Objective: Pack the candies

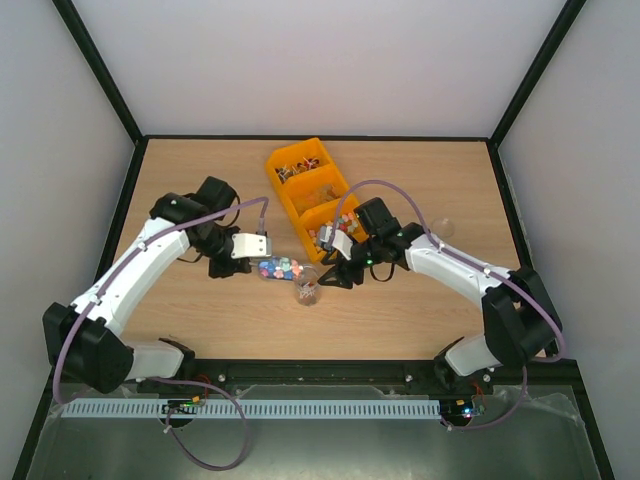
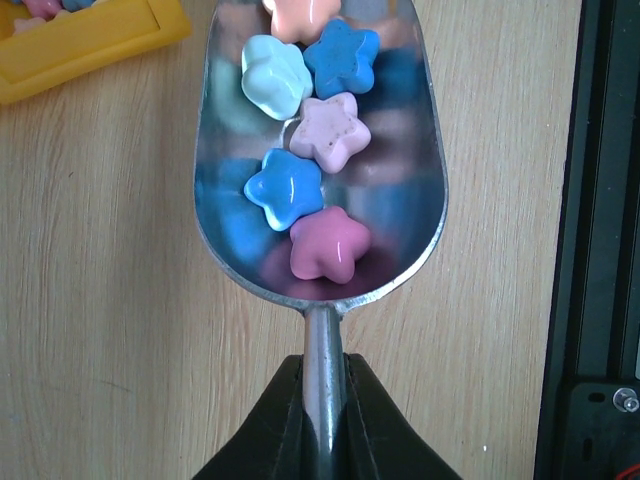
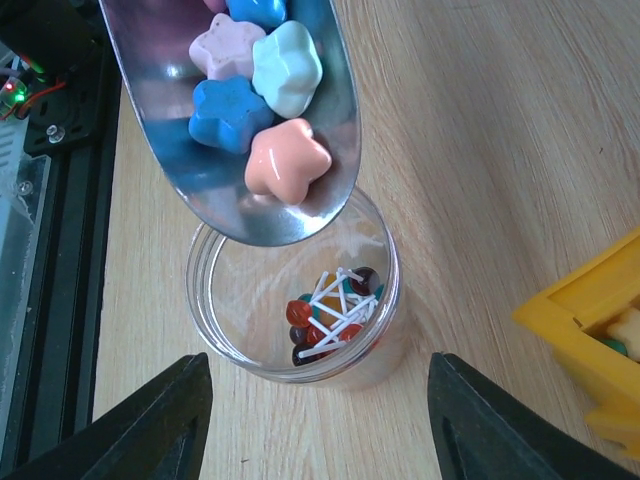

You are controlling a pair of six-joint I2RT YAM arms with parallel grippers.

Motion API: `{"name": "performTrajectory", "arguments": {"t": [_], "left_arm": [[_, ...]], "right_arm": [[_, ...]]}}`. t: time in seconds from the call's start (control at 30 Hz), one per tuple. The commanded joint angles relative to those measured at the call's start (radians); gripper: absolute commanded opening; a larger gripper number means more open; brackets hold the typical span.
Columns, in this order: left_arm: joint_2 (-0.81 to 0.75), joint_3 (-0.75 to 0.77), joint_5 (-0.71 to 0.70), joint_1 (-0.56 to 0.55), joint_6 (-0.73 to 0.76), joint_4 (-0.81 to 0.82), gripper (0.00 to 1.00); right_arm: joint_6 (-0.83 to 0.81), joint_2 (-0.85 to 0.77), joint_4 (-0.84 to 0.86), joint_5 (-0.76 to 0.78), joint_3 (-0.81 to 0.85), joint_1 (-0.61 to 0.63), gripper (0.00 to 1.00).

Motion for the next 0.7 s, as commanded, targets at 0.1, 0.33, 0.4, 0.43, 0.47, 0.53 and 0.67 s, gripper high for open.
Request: {"name": "performTrajectory", "arguments": {"t": [0.1, 0.33, 0.4, 0.43, 0.47, 0.53, 0.67], "left_arm": [[0.016, 0.046, -0.035, -0.031, 0.0, -0.024, 0.02], [0.023, 0.061, -0.054, -0.045, 0.002, -0.026, 0.02], [0.023, 0.065, -0.062, -0.049, 0.002, -0.025, 0.02], [0.023, 0.066, -0.062, -0.049, 0.003, -0.024, 0.02], [0.024, 0.067, -0.063, -0.049, 0.003, -0.026, 0.02], [0.027, 0.073, -0.07, -0.055, 0.002, -0.028, 0.02], [0.026, 0.076, -0.091, -0.064, 0.005, -0.031, 0.02]], "right_arm": [[0.0, 0.024, 0.002, -0.001, 0.032, 0.015, 0.59], [-0.002, 0.03, -0.001, 0.005, 0.034, 0.018, 0.57], [-0.002, 0.033, -0.002, 0.007, 0.036, 0.019, 0.57], [-0.002, 0.034, -0.003, 0.007, 0.037, 0.019, 0.57], [-0.001, 0.035, -0.003, 0.007, 0.039, 0.019, 0.57], [-0.002, 0.037, -0.003, 0.007, 0.041, 0.019, 0.57], [-0.002, 0.041, -0.001, 0.008, 0.043, 0.019, 0.57]]}}
